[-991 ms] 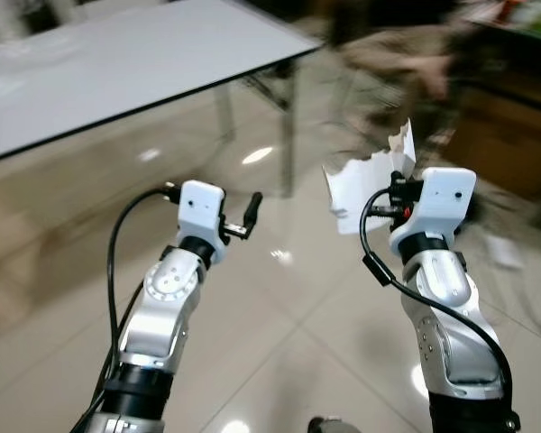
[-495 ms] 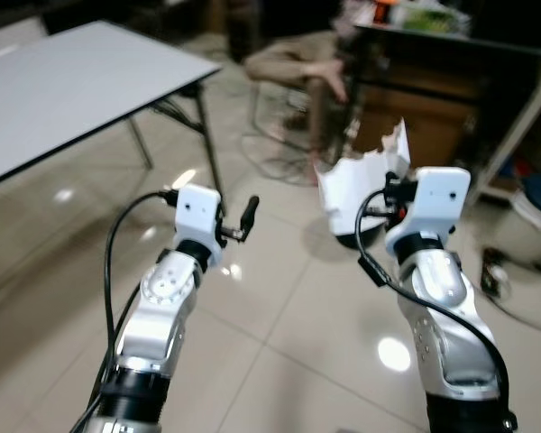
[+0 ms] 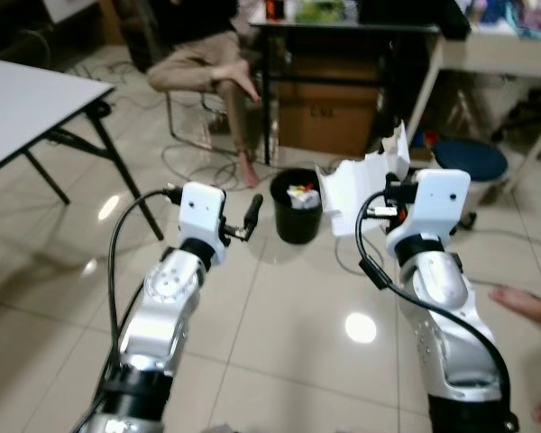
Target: Picking trash to rubbish bin
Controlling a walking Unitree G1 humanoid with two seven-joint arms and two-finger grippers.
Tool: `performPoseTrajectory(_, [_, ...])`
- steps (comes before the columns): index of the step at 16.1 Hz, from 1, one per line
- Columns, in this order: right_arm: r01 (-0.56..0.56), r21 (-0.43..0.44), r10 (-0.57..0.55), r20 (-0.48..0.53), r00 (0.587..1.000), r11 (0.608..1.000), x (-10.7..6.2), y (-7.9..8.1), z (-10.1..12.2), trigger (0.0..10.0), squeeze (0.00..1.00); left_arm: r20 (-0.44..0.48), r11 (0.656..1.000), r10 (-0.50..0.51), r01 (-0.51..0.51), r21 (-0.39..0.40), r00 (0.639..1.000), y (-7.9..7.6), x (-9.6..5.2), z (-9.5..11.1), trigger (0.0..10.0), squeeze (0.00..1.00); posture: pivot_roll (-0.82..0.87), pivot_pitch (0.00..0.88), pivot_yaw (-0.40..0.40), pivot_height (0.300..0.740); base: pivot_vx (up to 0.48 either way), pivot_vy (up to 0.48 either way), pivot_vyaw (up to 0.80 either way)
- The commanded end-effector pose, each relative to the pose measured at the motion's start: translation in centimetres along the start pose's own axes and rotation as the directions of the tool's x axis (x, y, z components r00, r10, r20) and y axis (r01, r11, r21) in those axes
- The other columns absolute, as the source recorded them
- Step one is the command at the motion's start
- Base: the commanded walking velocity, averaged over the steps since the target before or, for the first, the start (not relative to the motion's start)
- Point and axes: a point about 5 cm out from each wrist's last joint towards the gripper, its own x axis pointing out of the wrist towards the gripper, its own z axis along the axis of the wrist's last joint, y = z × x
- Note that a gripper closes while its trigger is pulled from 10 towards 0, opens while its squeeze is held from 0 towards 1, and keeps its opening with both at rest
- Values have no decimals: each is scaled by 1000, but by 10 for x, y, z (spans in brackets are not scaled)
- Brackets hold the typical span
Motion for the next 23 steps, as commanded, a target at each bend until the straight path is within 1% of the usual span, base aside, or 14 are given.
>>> performPoseTrajectory(1, [-9,7,9,32,999,1000,1,3,6,10000,0,3,1000,10,-10,17,1000,5,-1,2,10000,0,-57,100,51,740,262,0,0])
performPoseTrajectory(3, [-19,0,19,35,999,1000,1,4,6,10000,0,3,1000,12,-12,20,1000,5,0,2,10000,0,-57,98,51,740,262,0,0])
performPoseTrajectory(6, [-27,-4,27,38,999,1000,1,6,6,10000,0,2,1000,12,-12,19,1000,5,0,2,10000,0,-58,97,52,740,265,0,713])
performPoseTrajectory(21, [-19,16,18,22,1000,1000,0,6,3,10000,0,2,1000,-1,1,26,1000,3,1,1,10000,0,-59,97,56,740,366,0,0])
performPoseTrajectory(23, [-22,20,21,16,1000,1000,1,6,2,10000,0,8,1000,-5,5,29,1000,2,1,2,10000,0,-59,97,56,740,337,0,-763])
